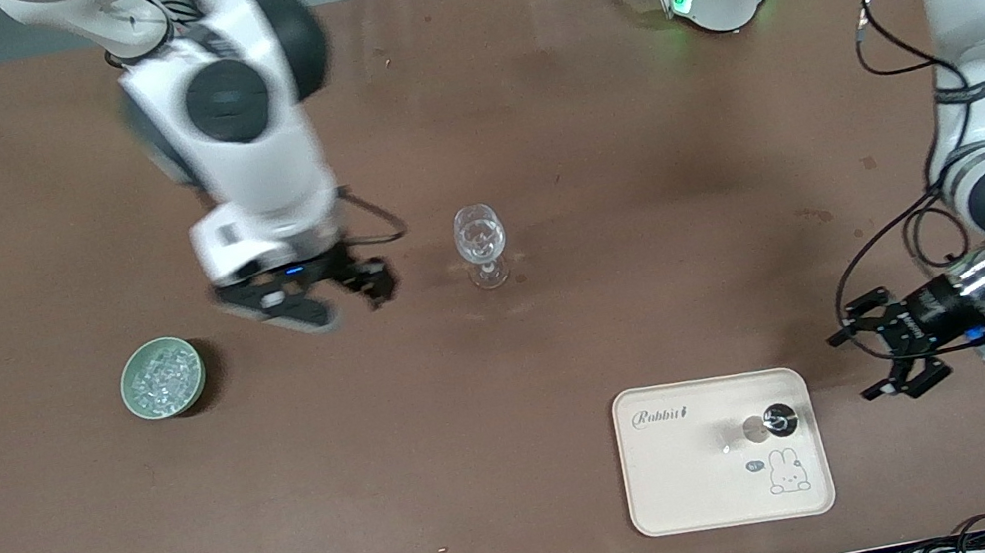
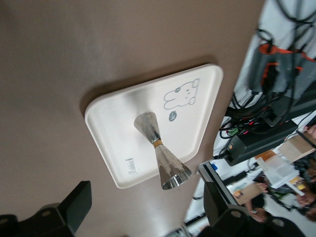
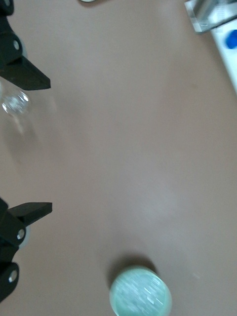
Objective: Pour wine and add ice with both arms
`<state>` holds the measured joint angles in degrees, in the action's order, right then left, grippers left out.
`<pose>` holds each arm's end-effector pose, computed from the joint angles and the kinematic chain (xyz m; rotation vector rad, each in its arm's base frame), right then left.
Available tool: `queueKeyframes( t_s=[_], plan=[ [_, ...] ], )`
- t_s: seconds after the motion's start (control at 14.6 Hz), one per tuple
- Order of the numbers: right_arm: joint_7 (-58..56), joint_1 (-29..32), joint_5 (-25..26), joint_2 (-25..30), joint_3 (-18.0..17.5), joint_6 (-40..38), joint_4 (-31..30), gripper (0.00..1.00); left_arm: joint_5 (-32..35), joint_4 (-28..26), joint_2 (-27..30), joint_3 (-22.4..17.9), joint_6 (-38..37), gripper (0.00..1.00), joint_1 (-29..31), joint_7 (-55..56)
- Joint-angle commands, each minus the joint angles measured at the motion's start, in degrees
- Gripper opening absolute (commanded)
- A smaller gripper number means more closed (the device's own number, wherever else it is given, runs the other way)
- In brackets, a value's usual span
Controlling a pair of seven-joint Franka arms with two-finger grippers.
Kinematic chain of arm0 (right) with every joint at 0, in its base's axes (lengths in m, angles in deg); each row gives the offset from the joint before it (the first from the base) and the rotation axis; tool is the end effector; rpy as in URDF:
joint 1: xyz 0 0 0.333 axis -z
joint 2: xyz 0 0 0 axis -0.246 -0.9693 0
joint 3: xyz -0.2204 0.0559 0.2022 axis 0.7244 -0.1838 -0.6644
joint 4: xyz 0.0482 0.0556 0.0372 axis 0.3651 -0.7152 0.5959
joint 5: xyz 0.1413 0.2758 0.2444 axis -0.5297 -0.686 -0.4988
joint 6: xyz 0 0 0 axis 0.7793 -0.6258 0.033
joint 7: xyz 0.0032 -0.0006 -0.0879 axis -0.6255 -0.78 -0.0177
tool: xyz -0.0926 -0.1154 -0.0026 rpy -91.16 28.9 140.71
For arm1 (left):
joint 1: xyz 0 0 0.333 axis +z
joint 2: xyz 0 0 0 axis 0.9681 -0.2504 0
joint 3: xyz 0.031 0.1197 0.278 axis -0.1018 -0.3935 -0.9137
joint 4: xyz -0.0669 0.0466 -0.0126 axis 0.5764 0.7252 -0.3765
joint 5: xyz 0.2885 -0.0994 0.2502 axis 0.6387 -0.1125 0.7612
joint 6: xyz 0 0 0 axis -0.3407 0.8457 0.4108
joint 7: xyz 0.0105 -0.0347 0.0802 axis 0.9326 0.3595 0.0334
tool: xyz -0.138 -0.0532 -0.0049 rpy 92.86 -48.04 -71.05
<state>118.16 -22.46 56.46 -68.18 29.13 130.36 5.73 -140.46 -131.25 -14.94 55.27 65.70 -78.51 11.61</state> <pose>0.5984 0.2930 0.4776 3.0262 -0.5905 0.1960 0.7215 0.0222 0.2410 1.8699 1.3996 -0.2378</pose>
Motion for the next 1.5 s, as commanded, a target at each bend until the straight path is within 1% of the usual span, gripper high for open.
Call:
queueKeyframes(
  t_s=[0.0, 0.07, 0.14, 0.2, 0.27, 0.34, 0.41, 0.48, 0.55, 0.61, 0.68, 0.75, 0.82, 0.96, 1.16, 1.43],
  plan=[
    [-9.18, 4.88, 0.36, 4.43, 1.30, -4.21, -2.14, 1.00, 9.31, 6.19, 0.60, -0.65, -0.32, 1.00, -0.68, -0.09],
    [-13.22, 4.88, 0.01, 6.18, 4.38, -4.84, -2.40, 1.00, 10.20, 7.87, 0.86, -0.74, -0.32, 1.00, -0.51, -0.26],
    [-17.17, 5.05, -1.39, 7.59, 6.59, -5.54, -2.58, 1.00, 10.73, 8.67, 1.56, -0.92, -0.32, 1.00, -0.50, -0.44],
    [-22.08, 4.97, -3.93, 8.56, 10.00, -7.20, -2.58, 1.00, 12.13, 8.68, 3.66, -1.44, -0.32, 1.00, -0.50, -0.35],
    [-27.96, 4.79, -7.95, 9.96, 14.39, -8.00, -2.49, 1.00, 14.23, 8.59, 5.85, -1.71, -0.32, 1.00, -0.42, -0.79],
    [-33.33, 4.79, -10.08, 11.63, 18.08, -8.88, -2.84, 1.00, 20.34, 8.15, 8.31, -1.71, -0.32, 1.00, -0.85, -2.18],
    [-36.95, 5.14, -10.62, 12.17, 19.95, -10.02, -2.85, 1.00, 27.19, 7.80, 10.51, -0.84, -0.41, 1.00, -1.03, -2.55],
    [-39.95, 6.01, -11.85, 12.61, 21.53, -10.99, -2.85, 1.00, 33.96, 7.10, 12.71, 0.56, -2.58, 1.00, -1.12, -3.33],
    [-42.41, 6.72, -13.08, 13.83, 22.68, -12.56, -2.85, 1.00, 38.99, 6.75, 14.64, 1.88, -5.13, 1.00, -1.03, -5.43],
    [-44.79, 6.90, -13.53, 14.71, 24.52, -14.06, -2.93, 1.00, 41.74, 6.66, 16.32, 2.76, -7.24, 1.00, -1.03, -8.23],
    [-47.68, 6.99, -13.62, 15.76, 26.54, -15.81, -2.93, 1.00, 42.89, 5.79, 17.99, 2.86, -8.83, 1.00, -1.12, -10.96],
    [-49.89, 7.86, -13.62, 16.56, 26.99, -16.96, -3.46, 1.00, 43.86, 4.39, 20.01, 2.86, -9.54, 1.00, -1.12, -15.08],
    [-52.43, 10.22, -13.97, 17.70, 26.91, -17.15, -4.77, 1.00, 45.18, 2.46, 22.37, 2.95, -10.33, 1.00, -1.12, -20.34],
    [-54.39, 10.86, -14.85, 19.55, 27.17, -17.06, -6.09, 1.00, 49.73, -0.62, 26.68, 3.73, -12.26, 1.00, -1.29, -29.49],
    [-53.95, 10.24, -14.85, 19.55, 27.09, -17.24, -5.92, 1.00, 56.59, -3.88, 32.92, 6.80, -14.46, 1.00, -1.03, -31.99],
    [-53.69, 9.36, -14.85, 19.55, 26.91, -17.59, -5.39, 1.00, 62.49, -4.59, 36.19, 9.54, -16.92, 1.00, -1.21, -31.90]
  ],
)
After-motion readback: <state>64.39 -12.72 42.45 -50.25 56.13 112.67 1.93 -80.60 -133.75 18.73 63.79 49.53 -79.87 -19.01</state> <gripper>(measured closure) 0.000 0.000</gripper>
